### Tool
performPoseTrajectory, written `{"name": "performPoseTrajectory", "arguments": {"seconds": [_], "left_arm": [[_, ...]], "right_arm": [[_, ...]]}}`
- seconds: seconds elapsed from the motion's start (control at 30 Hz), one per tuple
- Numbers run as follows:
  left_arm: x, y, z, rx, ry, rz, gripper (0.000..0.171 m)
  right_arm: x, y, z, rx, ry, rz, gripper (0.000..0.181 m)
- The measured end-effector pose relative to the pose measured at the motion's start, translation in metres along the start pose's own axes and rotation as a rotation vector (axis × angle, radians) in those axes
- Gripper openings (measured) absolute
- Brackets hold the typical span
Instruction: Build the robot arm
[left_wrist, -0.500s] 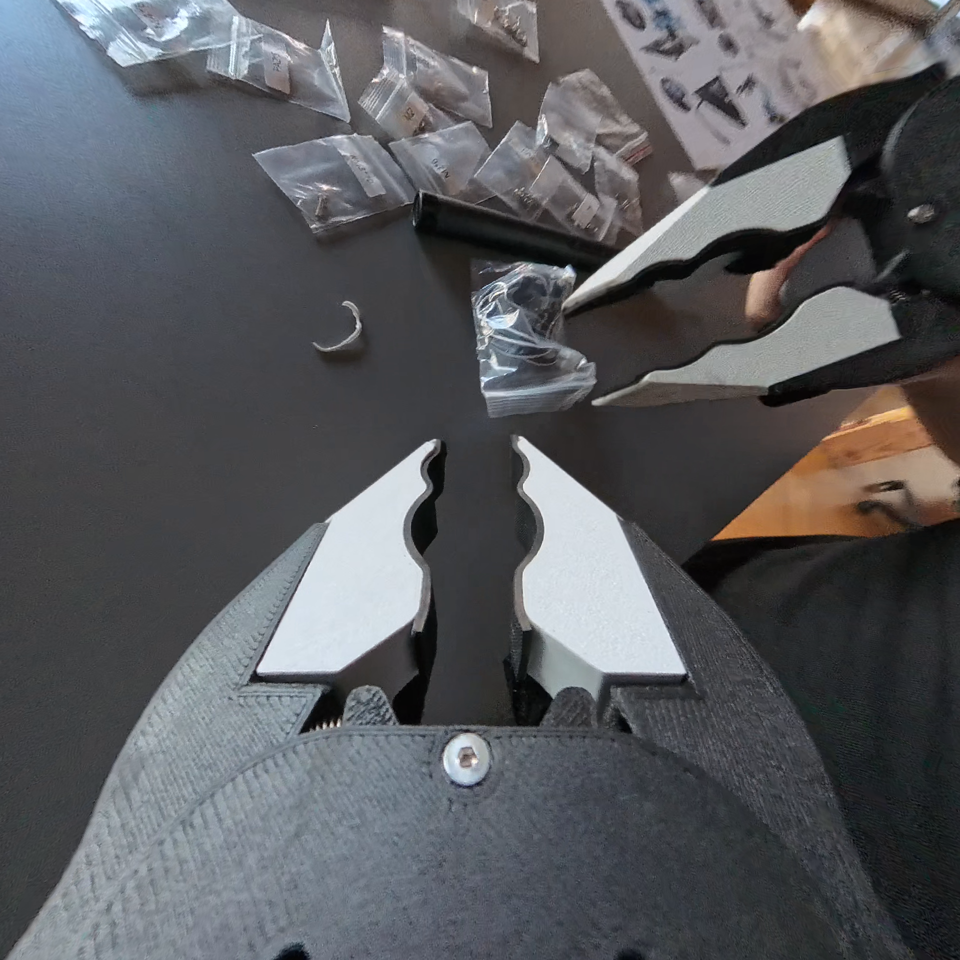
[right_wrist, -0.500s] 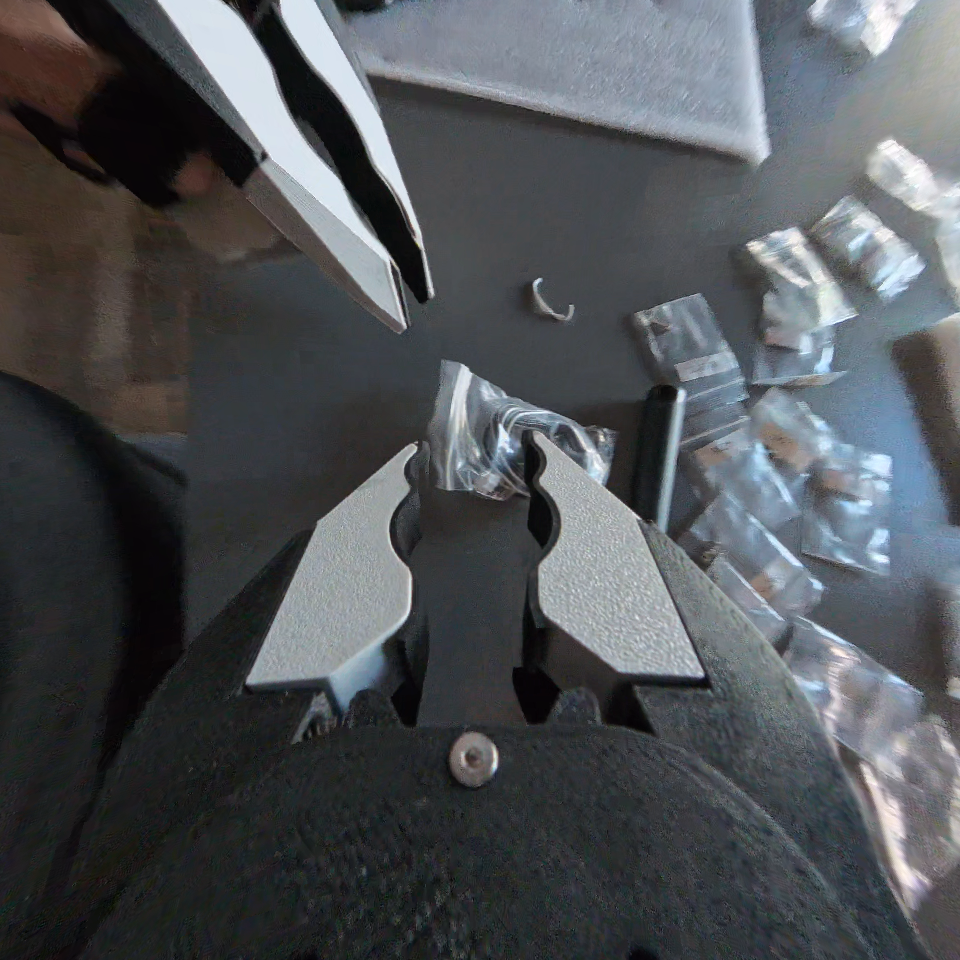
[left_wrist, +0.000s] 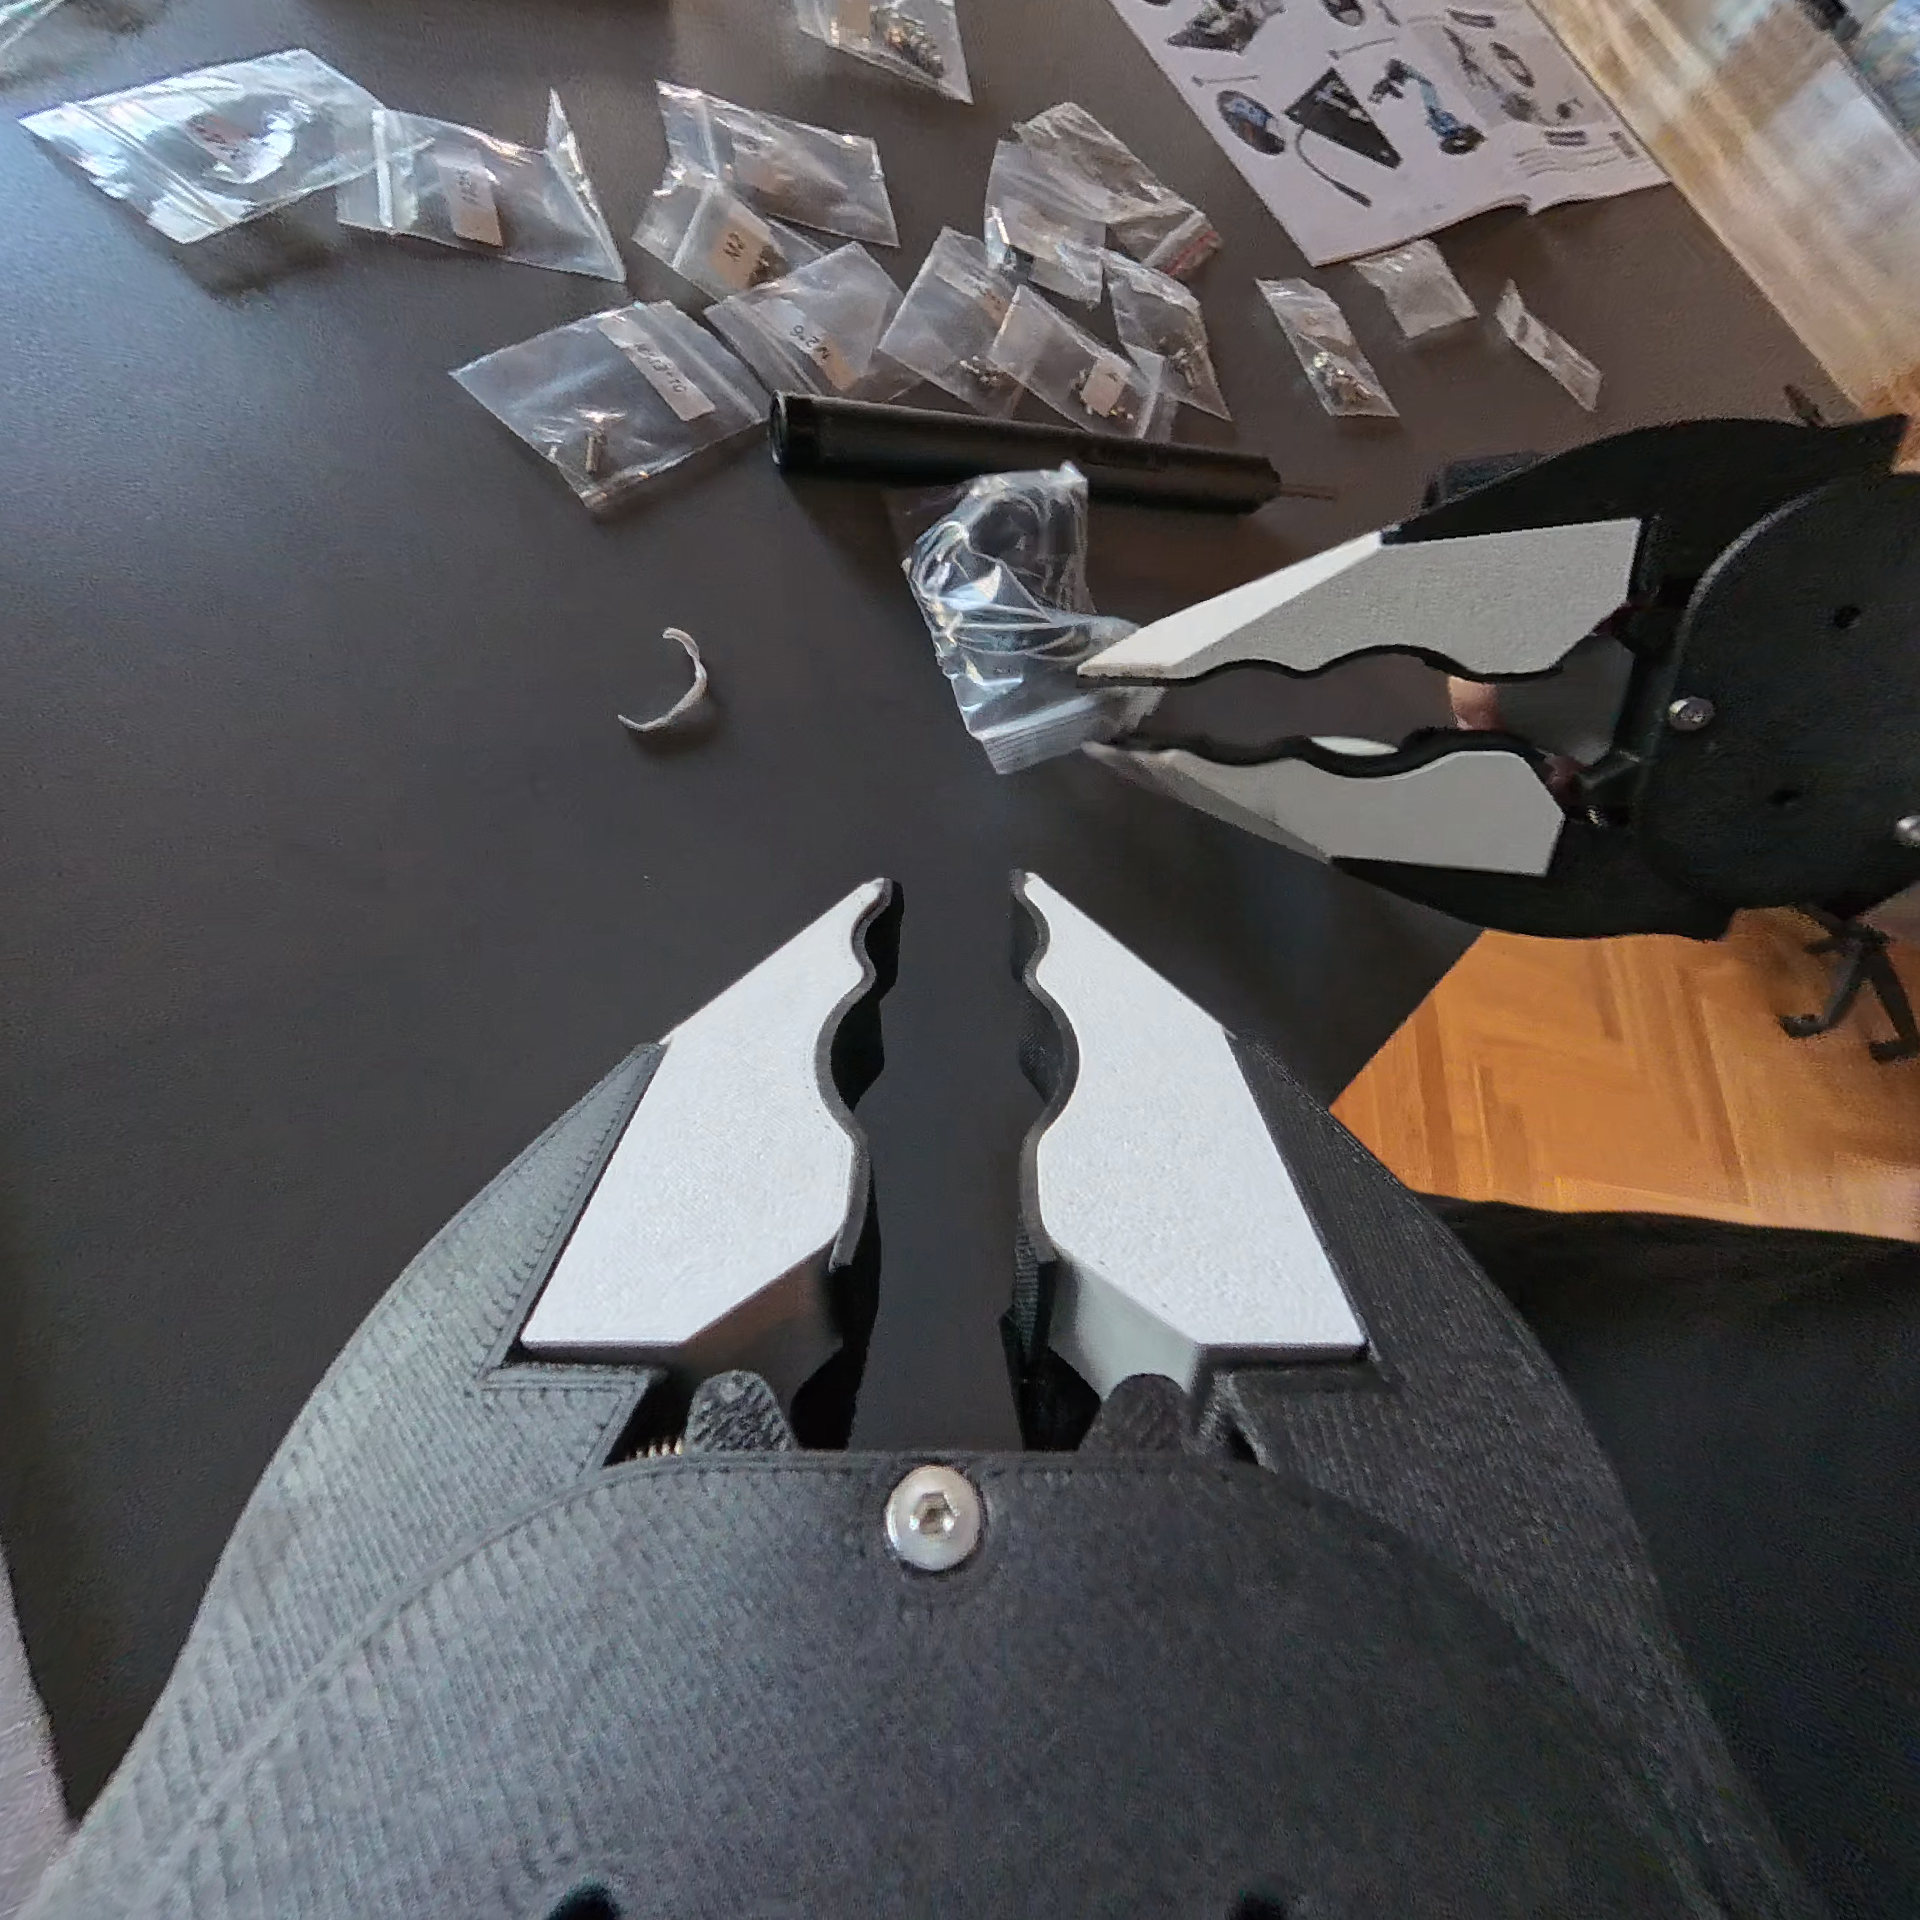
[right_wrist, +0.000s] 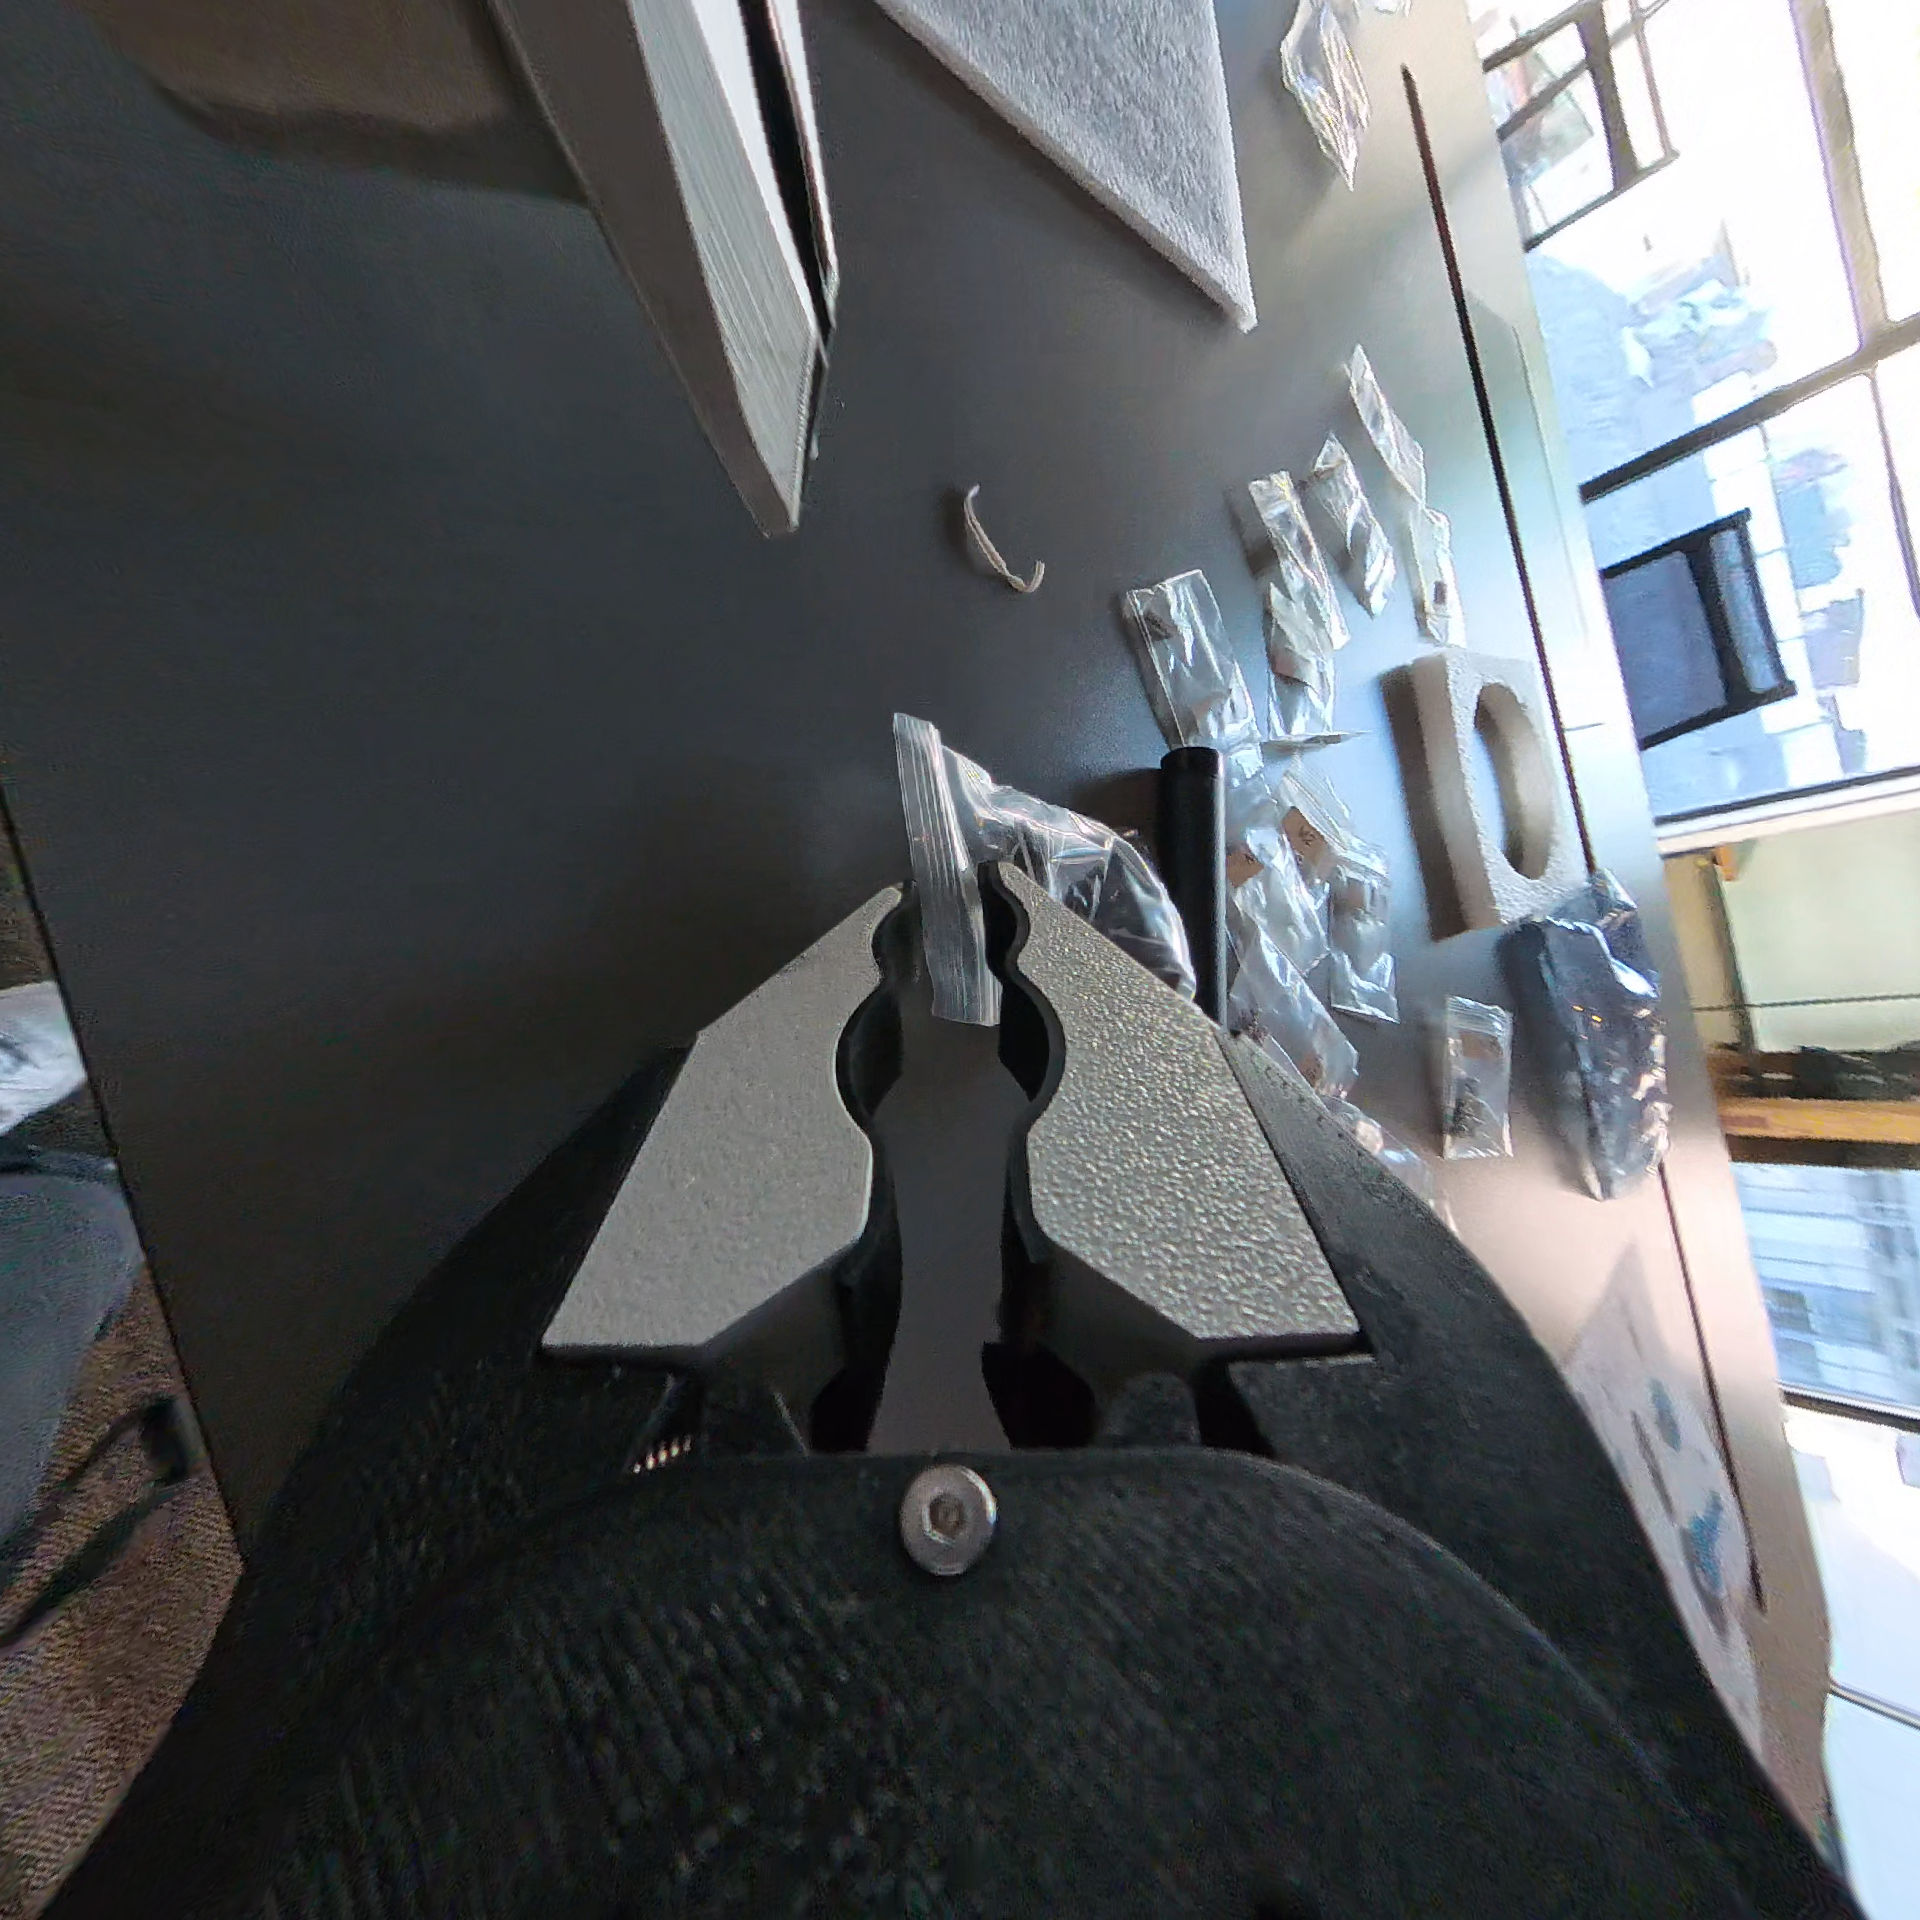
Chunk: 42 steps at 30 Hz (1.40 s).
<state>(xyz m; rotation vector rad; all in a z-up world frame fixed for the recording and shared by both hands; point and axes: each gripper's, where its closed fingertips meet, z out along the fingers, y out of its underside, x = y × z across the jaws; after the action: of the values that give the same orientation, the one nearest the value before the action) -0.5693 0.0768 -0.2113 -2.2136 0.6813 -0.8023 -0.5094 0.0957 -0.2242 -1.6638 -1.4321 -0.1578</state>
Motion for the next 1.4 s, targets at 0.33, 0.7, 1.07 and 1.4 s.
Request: {"name": "performPoseTrajectory", "arguments": {"seconds": [0.33, 0.7, 1.07, 1.4], "left_arm": [[0.037, 0.012, 0.001, 0.09, 0.293, -0.175, 0.015], [0.044, -0.03, 0.005, 0.205, 0.466, -0.464, 0.009], [0.068, -0.055, 0.027, 0.208, 0.448, -0.458, 0.011], [0.067, -0.033, 0.05, 0.092, 0.393, -0.413, 0.0]], "right_arm": [[-0.02, -0.03, -0.012, 0.123, -0.304, 0.645, 0.003], [0.003, -0.046, -0.038, 0.518, -0.725, 1.424, 0.001], [0.019, -0.026, -0.053, 0.544, -0.851, 1.409, 0.004], [0.005, -0.013, -0.06, 0.467, -0.997, 1.381, 0.011]]}}
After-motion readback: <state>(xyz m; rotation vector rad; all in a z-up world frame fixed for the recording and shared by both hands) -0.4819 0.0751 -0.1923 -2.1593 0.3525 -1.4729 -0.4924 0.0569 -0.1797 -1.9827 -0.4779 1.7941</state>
